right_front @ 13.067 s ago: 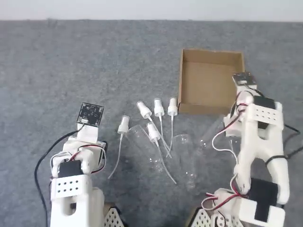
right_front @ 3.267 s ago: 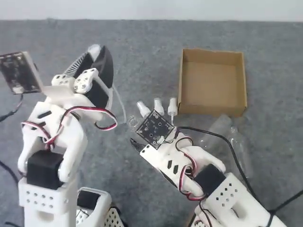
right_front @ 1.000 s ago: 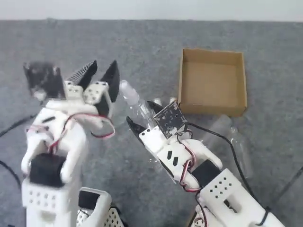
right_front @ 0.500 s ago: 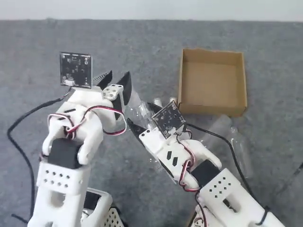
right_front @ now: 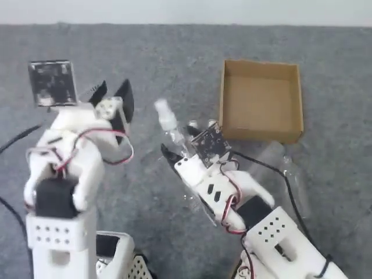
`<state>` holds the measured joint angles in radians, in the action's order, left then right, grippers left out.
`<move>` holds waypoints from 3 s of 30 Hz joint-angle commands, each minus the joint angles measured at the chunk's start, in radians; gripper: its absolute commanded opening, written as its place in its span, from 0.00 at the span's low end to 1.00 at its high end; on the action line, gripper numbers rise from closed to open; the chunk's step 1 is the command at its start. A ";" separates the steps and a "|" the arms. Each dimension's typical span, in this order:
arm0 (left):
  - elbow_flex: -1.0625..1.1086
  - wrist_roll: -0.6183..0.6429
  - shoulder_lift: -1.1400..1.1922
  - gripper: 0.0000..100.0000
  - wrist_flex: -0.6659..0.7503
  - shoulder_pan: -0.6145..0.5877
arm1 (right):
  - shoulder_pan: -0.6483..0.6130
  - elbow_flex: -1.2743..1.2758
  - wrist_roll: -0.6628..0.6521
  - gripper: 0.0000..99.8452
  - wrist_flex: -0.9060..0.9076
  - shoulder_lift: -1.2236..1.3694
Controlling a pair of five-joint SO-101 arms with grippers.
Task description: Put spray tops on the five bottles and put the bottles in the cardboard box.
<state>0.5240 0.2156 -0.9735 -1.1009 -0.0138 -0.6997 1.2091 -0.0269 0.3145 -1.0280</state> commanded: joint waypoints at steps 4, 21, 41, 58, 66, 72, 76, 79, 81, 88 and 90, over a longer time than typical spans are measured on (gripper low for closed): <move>0.346 -0.091 -0.336 0.21 0.086 -0.002 | 0.111 -0.262 0.011 0.01 0.084 0.041; 0.694 -0.100 -0.526 0.33 0.152 0.222 | 0.007 -0.822 0.008 0.01 0.427 0.472; 0.720 -0.101 -0.532 0.33 0.164 0.222 | 0.108 -0.822 0.003 0.01 0.659 0.257; 0.809 -0.101 -0.534 0.08 0.245 0.072 | 0.553 -1.134 0.005 0.01 0.237 0.938; 0.858 -0.101 -0.534 0.01 0.318 0.066 | 0.585 -1.221 0.005 0.01 0.016 1.231; 0.858 -0.101 -0.534 0.01 0.318 0.066 | 0.595 -1.247 0.009 0.01 -0.116 1.376; 0.858 -0.103 -0.534 0.01 0.318 0.066 | 0.585 -1.247 0.011 0.01 -0.176 1.432; 0.858 -0.103 -0.534 0.01 0.318 0.066 | 0.570 -1.247 0.009 0.01 -0.180 1.457; 0.858 -0.103 -0.534 0.01 0.316 0.066 | 0.567 -1.247 0.012 0.01 -0.182 1.466; 0.858 -0.103 -0.534 0.01 0.315 0.064 | 0.565 -1.244 0.012 0.01 -0.240 1.512; 0.858 -0.103 -0.534 0.01 0.315 0.063 | 0.564 -1.244 0.012 0.01 -0.240 1.518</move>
<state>1.3909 0.1143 -1.4876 -0.8140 0.0552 -0.1243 0.0368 -0.0269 0.0997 0.5109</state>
